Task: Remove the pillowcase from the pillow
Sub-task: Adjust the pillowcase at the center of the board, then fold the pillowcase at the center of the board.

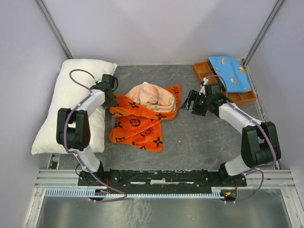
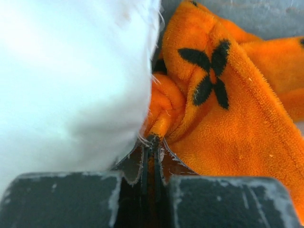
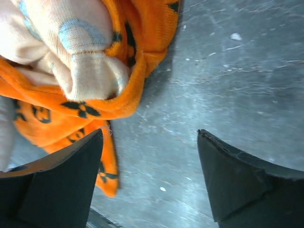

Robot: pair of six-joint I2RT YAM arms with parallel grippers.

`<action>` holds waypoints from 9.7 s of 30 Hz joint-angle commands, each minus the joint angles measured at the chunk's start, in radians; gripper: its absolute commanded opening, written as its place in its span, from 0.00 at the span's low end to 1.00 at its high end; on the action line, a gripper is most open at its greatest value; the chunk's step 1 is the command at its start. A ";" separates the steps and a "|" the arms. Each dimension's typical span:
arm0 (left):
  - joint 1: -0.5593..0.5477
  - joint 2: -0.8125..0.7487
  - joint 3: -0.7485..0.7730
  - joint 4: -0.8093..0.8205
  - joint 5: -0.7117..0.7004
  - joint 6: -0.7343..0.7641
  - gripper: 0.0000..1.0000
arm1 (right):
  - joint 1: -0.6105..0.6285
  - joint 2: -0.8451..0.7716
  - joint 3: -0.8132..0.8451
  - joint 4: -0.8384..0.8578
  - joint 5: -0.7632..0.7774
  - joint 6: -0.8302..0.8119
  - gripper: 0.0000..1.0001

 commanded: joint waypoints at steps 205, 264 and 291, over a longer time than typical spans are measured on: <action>0.031 -0.008 0.146 -0.048 0.253 0.240 0.97 | 0.063 0.733 0.748 -0.370 0.488 -0.489 0.60; -0.261 -0.047 0.155 -0.038 0.055 0.020 0.08 | -0.137 -0.088 0.329 -0.064 0.136 0.031 0.01; -0.011 -0.438 -0.319 0.238 0.667 -0.050 0.99 | -0.137 -0.077 0.201 0.024 0.165 0.092 0.02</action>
